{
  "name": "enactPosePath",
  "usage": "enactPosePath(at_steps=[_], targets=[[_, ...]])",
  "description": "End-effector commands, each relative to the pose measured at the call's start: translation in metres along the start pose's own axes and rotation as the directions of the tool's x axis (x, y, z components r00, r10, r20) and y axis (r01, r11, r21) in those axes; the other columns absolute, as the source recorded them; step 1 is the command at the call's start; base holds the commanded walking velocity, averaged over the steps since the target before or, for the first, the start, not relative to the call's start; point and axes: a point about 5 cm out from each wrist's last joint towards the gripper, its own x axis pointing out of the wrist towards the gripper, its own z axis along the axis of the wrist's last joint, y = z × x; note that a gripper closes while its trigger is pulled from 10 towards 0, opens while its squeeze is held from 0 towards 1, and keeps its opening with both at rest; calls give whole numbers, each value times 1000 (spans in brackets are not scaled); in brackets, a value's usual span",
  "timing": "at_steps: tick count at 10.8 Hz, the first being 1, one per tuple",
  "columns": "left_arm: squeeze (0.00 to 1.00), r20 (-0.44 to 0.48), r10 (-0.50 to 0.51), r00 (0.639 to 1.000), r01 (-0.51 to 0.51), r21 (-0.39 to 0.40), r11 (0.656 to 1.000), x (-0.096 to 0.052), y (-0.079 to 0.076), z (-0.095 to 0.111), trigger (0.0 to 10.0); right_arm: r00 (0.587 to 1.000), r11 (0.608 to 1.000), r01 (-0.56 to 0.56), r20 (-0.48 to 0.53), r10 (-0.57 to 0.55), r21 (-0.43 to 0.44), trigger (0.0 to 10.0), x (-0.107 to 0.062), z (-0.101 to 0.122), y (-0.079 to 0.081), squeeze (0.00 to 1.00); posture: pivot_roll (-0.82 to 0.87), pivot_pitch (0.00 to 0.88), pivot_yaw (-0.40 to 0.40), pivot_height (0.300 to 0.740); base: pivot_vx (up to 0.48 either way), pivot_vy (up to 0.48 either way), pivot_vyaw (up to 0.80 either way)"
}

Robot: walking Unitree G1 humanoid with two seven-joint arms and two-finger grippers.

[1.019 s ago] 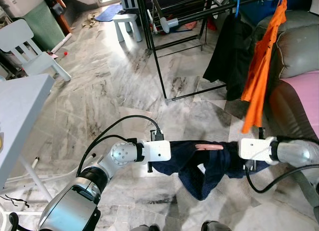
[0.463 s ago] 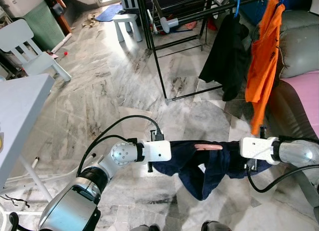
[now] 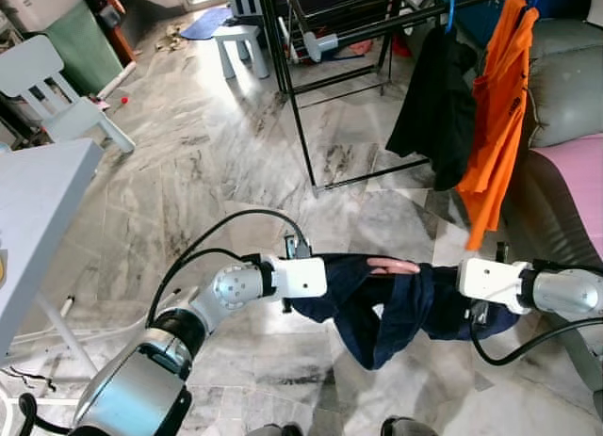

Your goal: Hang hanger

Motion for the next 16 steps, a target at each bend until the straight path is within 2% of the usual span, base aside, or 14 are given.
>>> enactPosePath(at_steps=[1,2,3,6,9,10,13,14,15,16], targets=[[0,-51,73,996,-74,-22,997,-10,8,-11,667,1000,1000,-6,10,6,8,0,0,0,4,0,-164,127,203,740,0,0,0],[165,-57,90,994,-92,-28,995,-10,7,-13,10000,1000,1000,-6,11,5,17,0,2,0,6,0,-164,125,199,740,0,0,0],[1000,-60,115,992,-117,-37,992,-11,7,-14,10000,1000,1000,-5,9,5,24,0,3,0,6,0,-163,126,197,740,0,0,0],[1000,-64,198,978,-201,-45,979,-13,15,-14,10000,1000,999,-12,-14,12,34,0,5,-2,9,0,-163,131,194,740,0,0,0],[1000,-17,212,977,-213,-53,976,-15,17,-11,10000,998,999,-6,-57,8,41,0,5,-7,11,0,-164,134,195,740,0,0,0],[1000,-9,200,980,-201,-63,978,-17,16,-12,10000,997,999,2,-74,2,52,0,6,-9,12,0,-163,133,196,740,0,0,0],[1000,32,158,987,-152,-141,978,-22,-1,-16,10000,995,991,42,-91,-30,130,0,16,-12,22,0,-161,131,192,740,0,0,0],[1000,32,188,982,-177,-204,963,-24,-7,-19,10000,992,977,90,-107,-70,191,0,21,-14,25,0,-158,128,189,740,0,0,0],[1000,-1,286,958,-272,-308,912,-27,-9,-25,10000,982,944,165,-141,-129,284,0,26,-18,26,0,-155,124,186,740,0,0,0],[1000,-46,375,926,-361,-401,842,-28,-10,-30,10000,972,912,215,-166,-165,351,0,29,-20,30,0,-156,118,184,740,0,0,0]])
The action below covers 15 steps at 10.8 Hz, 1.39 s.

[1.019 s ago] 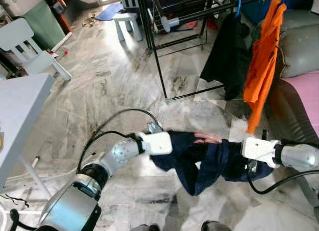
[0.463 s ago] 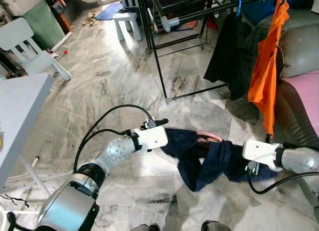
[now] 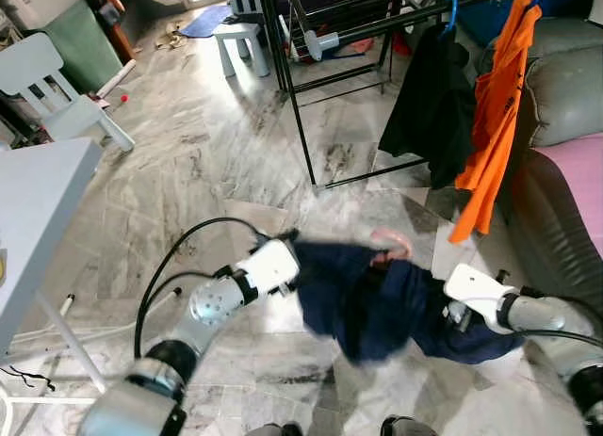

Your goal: Hang hanger

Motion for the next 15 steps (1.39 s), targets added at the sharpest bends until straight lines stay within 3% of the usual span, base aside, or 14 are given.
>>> enactPosePath(at_steps=[1,2,3,4,6,7,8,9,10,15], targets=[[1000,-58,107,993,-112,-96,989,-10,5,-13,10000,998,994,58,13,-59,95,0,3,0,3,0,-155,109,179,740,0,0,0],[1000,-85,187,979,-198,-154,968,-15,3,-20,10000,993,973,120,-8,-121,196,0,6,-5,8,0,-154,102,175,740,0,0,0],[1000,-146,276,950,-305,-238,922,-20,2,-29,10000,984,941,180,-33,-178,288,0,8,-9,14,0,-149,86,166,740,0,0,0],[1000,-166,296,941,-332,-265,905,-21,2,-32,10000,980,928,196,-43,-193,316,0,9,-10,16,0,-149,84,164,740,0,0,0],[1000,-166,296,941,-332,-265,905,-21,2,-32,10000,980,928,196,-43,-193,316,0,9,-10,16,0,-149,84,164,740,0,0,0],[643,-266,393,880,-466,-327,823,-32,-2,-47,10000,941,785,328,-102,-324,526,0,16,-10,34,0,-155,14,131,740,0,0,0],[0,-308,423,852,-517,-364,775,-35,-4,-52,10000,908,656,384,-138,-395,650,10000,21,-1,45,0,-164,0,128,740,0,0,0],[0,-303,426,852,-519,-385,764,-31,-3,-49,10000,901,607,382,-134,-412,697,10000,24,6,50,0,-170,0,126,740,0,0,0],[0,-304,432,849,-524,-382,761,-29,-1,-47,10000,901,595,382,-141,-411,707,10000,25,8,54,0,-172,0,124,740,0,0,0],[0,-304,432,849,-524,-382,761,-29,-1,-47,10000,901,595,382,-141,-411,707,10000,25,8,54,0,-172,0,124,740,0,0,0]])
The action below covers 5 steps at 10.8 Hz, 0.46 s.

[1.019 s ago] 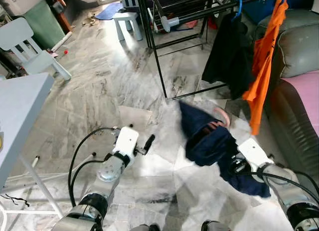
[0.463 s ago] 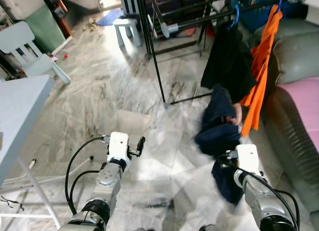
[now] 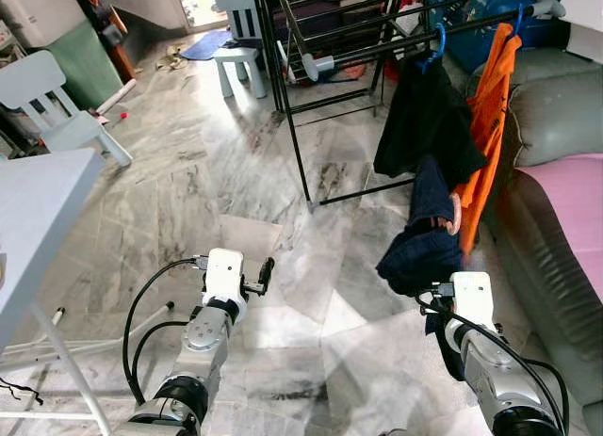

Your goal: Hang hanger

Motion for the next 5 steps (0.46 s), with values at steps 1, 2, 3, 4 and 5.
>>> enactPosePath(at_steps=[1,2,3,4,5], targets=[[0,-8,31,999,-32,-10,999,0,7,0,10000,999,1000,-20,34,20,1,10000,1,8,6,0,-172,0,124,740,0,0,0],[0,-8,31,999,-32,-10,999,0,7,0,10000,999,1000,-20,34,20,1,10000,1,8,6,0,-172,0,124,740,0,0,0],[0,-8,31,999,-32,-10,999,0,7,0,10000,999,1000,-20,34,20,1,10000,1,8,6,0,-172,0,124,740,0,0,0],[0,-8,31,999,-32,-10,999,0,7,0,10000,999,1000,-20,34,20,1,10000,1,8,6,0,-172,0,124,740,0,0,0],[0,-8,31,999,-32,-10,999,0,7,0,10000,999,1000,-20,34,20,1,10000,1,8,6,0,-172,0,124,740,0,0,0]])
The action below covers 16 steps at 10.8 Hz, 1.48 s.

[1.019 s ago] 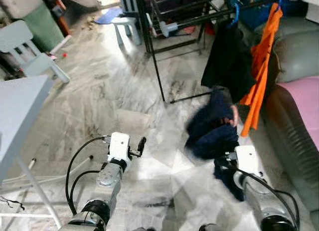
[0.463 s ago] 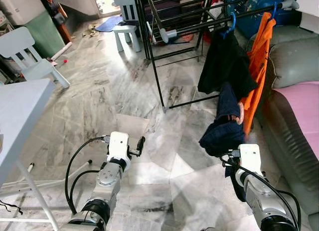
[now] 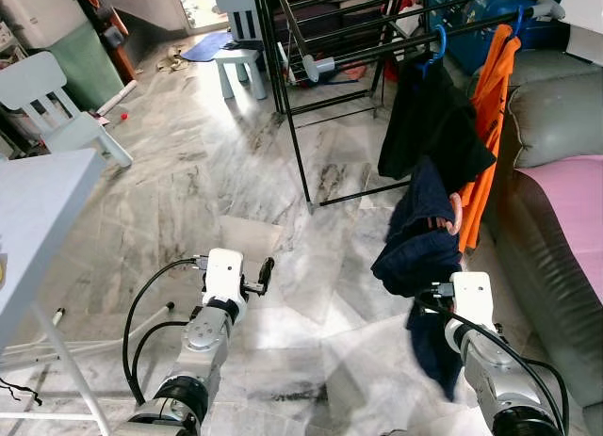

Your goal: Hang hanger

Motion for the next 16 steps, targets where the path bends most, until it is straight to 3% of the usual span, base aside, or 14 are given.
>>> enactPosePath(at_steps=[1,2,6,10,16], targets=[[0,-13,81,997,-81,-39,996,2,7,1,10000,998,998,-61,29,62,-17,10000,2,15,18,0,-141,0,38,740,0,0,0],[0,-22,152,988,-153,-88,984,3,6,2,10000,988,987,-150,36,153,-63,10000,6,26,35,0,-136,0,38,740,0,0,0],[0,-8,190,982,-190,-91,978,-2,16,0,10000,981,979,-190,13,191,-77,10000,10,31,49,0,-87,0,5,740,0,0,0],[0,22,127,992,-125,-87,988,1,10,6,10000,995,995,-97,-33,96,-11,10000,9,18,39,0,-101,0,36,740,147,0,0],[0,13,100,995,-98,-91,991,0,6,4,10000,996,997,-70,-49,71,13,10000,8,15,37,0,-114,0,52,740,399,0,0]])
